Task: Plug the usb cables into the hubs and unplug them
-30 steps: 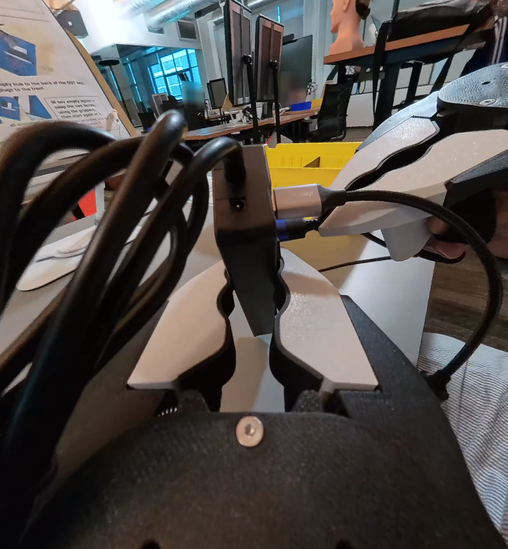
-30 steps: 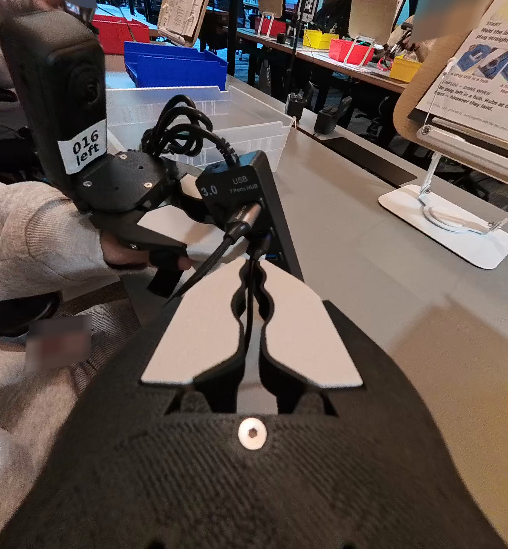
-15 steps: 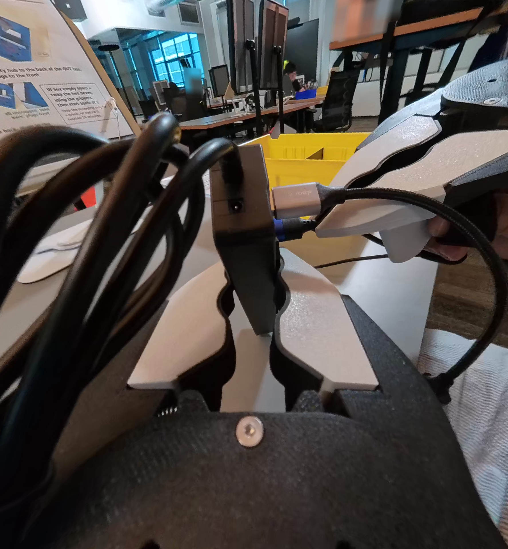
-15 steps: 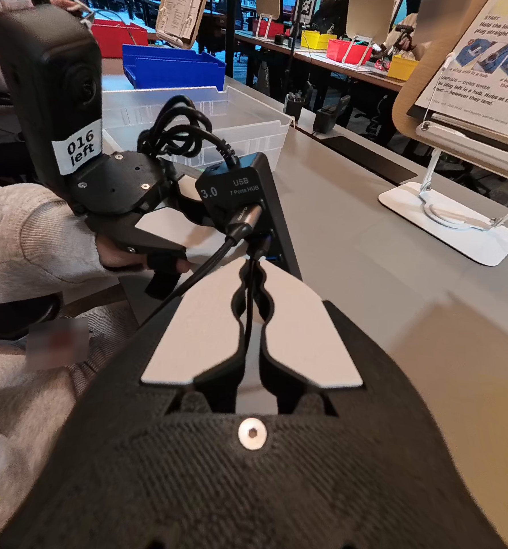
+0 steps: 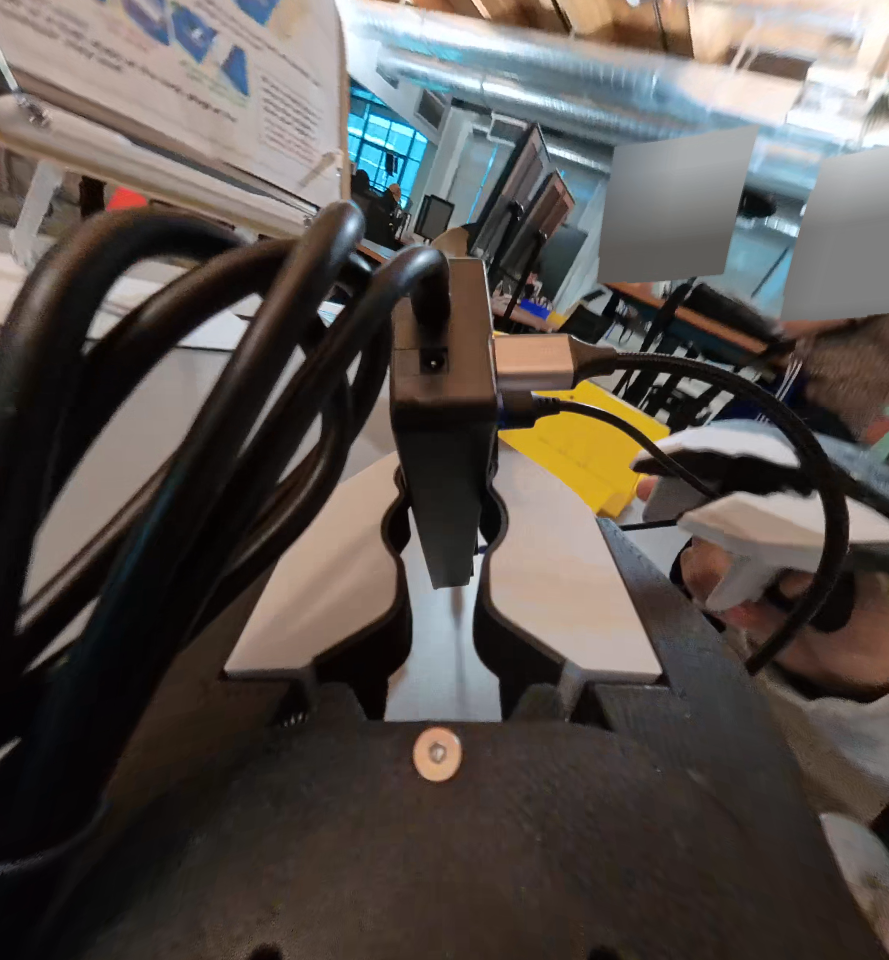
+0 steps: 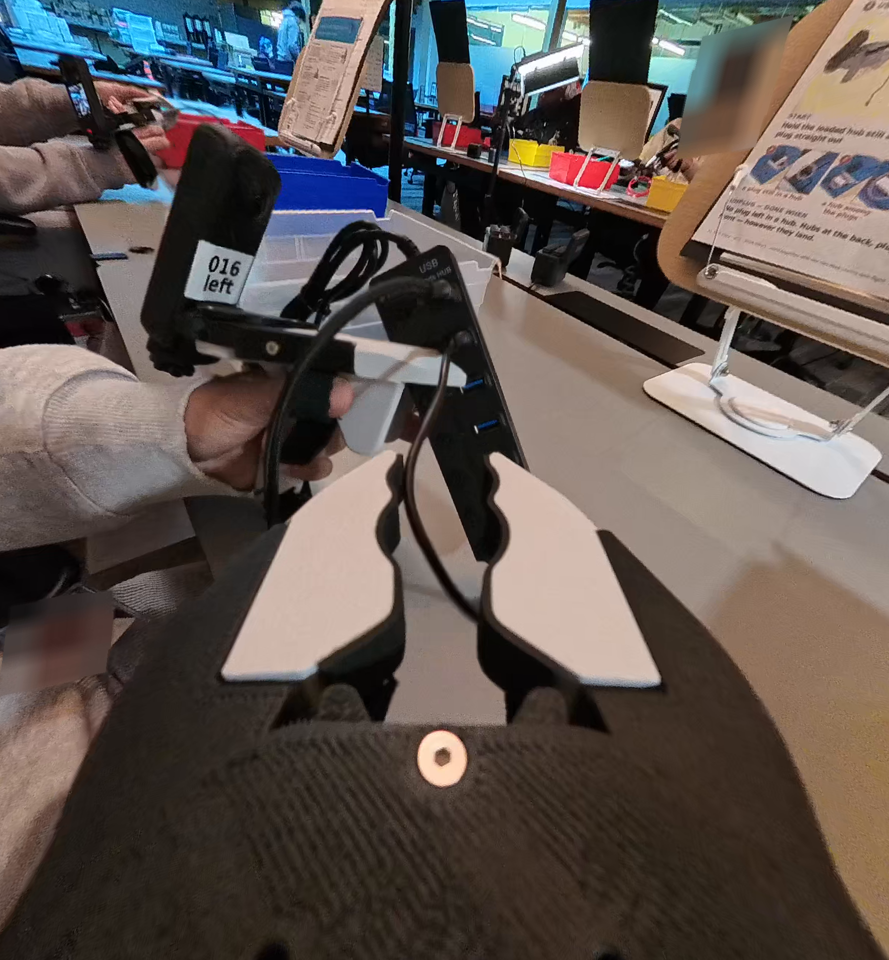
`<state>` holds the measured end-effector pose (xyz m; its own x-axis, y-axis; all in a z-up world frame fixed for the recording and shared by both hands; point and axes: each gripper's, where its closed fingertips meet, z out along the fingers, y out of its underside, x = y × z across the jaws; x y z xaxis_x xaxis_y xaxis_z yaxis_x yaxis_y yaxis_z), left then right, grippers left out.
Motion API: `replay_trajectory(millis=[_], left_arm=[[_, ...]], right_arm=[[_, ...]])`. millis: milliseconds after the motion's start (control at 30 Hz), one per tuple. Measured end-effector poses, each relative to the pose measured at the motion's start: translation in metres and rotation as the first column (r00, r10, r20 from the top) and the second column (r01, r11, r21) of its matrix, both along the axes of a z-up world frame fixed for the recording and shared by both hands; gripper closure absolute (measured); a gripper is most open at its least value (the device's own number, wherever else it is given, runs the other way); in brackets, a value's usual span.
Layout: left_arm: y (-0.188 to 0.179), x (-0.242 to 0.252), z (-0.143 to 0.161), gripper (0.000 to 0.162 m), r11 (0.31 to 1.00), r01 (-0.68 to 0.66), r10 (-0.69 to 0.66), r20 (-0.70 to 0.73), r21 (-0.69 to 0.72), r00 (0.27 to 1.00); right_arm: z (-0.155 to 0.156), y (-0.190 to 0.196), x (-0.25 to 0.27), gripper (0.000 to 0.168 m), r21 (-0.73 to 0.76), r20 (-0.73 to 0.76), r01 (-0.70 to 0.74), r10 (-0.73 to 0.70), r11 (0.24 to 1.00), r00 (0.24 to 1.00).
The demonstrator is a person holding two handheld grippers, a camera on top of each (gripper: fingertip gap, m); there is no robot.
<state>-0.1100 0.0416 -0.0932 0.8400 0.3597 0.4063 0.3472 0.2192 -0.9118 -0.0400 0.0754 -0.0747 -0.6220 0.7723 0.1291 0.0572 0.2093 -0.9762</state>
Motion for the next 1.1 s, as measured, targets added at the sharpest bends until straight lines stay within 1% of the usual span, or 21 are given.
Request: replay_trajectory(millis=[100, 233, 333, 433, 533, 733, 900, 933, 1100], left_arm=[[-0.003, -0.005, -0.001, 0.136, 0.999, -0.007, 0.005, 0.056, 0.037, 0.998], [-0.001, -0.004, -0.005, 0.136, 0.999, 0.008, -0.011, 0.077, 0.037, 0.997], [0.0, -0.003, -0.005, 0.136, 0.999, 0.022, -0.025, 0.083, 0.036, 0.996], [0.006, 0.002, -0.011, 0.136, 0.998, 0.061, -0.06, 0.088, -0.011, 0.994], [0.013, 0.009, -0.018, 0.136, 0.994, 0.093, -0.088, 0.082, -0.058, 0.993], [0.018, 0.015, -0.019, 0.136, 0.989, 0.141, -0.135, 0.114, -0.046, 0.984], [0.019, 0.016, -0.02, 0.136, 0.987, 0.154, -0.147, 0.131, -0.039, 0.98], [0.019, 0.016, -0.02, 0.136, 0.987, 0.154, -0.148, 0.131, -0.037, 0.98], [0.018, 0.018, -0.019, 0.136, 0.986, 0.162, -0.157, 0.115, -0.037, 0.981]], right_arm=[[-0.003, 0.0, -0.001, 0.14, 0.054, -0.025, 0.016, -0.015, 0.998, 1.0], [-0.004, 0.0, -0.001, 0.14, 0.134, -0.086, 0.042, -0.03, 0.99, 0.996], [-0.01, 0.0, -0.002, 0.143, 0.188, -0.089, 0.052, -0.036, 0.981, 0.995], [-0.015, 0.001, -0.004, 0.148, 0.204, -0.081, 0.06, -0.045, 0.977, 0.996], [-0.015, 0.004, -0.005, 0.15, 0.183, -0.068, 0.063, -0.051, 0.981, 0.996], [-0.013, 0.011, -0.008, 0.155, 0.109, -0.031, 0.066, -0.063, 0.992, 0.998], [-0.013, 0.013, -0.008, 0.161, 0.049, -0.001, 0.053, -0.053, 0.997, 0.999], [-0.012, 0.013, -0.008, 0.167, 0.042, 0.004, 0.046, -0.046, 0.998, 0.999], [-0.007, 0.015, -0.008, 0.168, -0.042, 0.033, 0.023, -0.022, 0.999, 0.999]])
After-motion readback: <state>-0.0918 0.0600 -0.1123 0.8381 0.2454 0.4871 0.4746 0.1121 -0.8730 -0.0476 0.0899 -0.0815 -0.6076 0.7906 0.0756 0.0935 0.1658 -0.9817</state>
